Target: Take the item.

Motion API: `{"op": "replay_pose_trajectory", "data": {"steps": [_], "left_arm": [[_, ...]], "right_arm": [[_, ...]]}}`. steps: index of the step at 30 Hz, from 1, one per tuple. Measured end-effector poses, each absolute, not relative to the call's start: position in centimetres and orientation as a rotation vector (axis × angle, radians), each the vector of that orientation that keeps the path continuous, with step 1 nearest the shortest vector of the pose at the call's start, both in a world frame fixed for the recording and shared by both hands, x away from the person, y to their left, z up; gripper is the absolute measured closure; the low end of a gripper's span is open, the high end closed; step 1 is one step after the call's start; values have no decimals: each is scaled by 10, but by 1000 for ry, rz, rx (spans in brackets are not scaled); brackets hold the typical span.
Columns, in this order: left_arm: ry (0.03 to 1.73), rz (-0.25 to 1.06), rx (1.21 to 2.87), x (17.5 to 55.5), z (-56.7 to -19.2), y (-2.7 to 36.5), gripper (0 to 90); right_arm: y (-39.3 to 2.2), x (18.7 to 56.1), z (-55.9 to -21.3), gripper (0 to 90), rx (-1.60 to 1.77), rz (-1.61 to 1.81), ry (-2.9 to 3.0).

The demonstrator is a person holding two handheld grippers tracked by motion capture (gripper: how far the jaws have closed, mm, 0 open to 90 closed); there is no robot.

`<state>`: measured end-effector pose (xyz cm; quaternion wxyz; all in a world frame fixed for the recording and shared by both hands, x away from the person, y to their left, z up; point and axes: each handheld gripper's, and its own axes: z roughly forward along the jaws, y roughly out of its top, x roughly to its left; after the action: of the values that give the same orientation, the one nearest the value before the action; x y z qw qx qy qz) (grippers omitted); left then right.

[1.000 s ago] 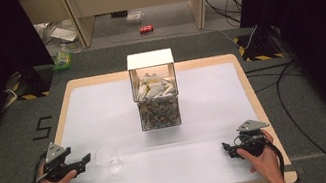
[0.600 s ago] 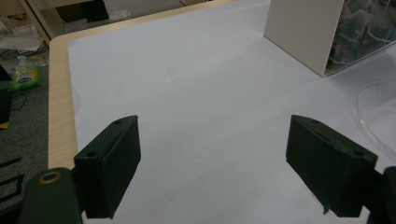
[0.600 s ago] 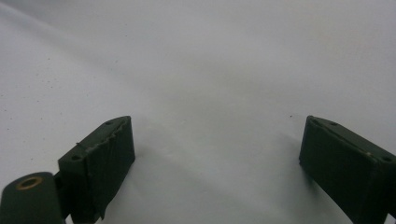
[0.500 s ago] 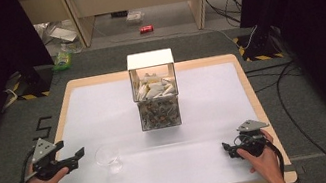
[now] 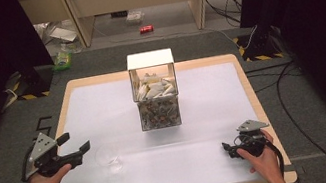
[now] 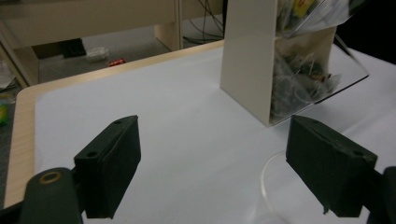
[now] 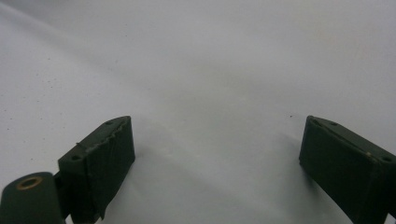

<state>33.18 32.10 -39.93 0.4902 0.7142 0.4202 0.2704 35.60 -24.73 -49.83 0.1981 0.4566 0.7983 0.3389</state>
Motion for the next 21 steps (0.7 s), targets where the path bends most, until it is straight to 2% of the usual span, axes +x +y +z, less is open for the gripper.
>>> {"op": "replay_pose_trajectory", "data": {"steps": [9, 15, 21], "left_arm": [[914, 596, 1718, 336, -378, 293, 172], [870, 541, 1701, 343, -371, 281, 204], [844, 542, 1689, 345, -364, 273, 226]], "right_arm": [[-247, 356, -498, 109, 1279, 948, 2234], [-247, 356, -498, 109, 1279, 947, 2233], [-247, 356, -498, 108, 1279, 949, 2234]]}}
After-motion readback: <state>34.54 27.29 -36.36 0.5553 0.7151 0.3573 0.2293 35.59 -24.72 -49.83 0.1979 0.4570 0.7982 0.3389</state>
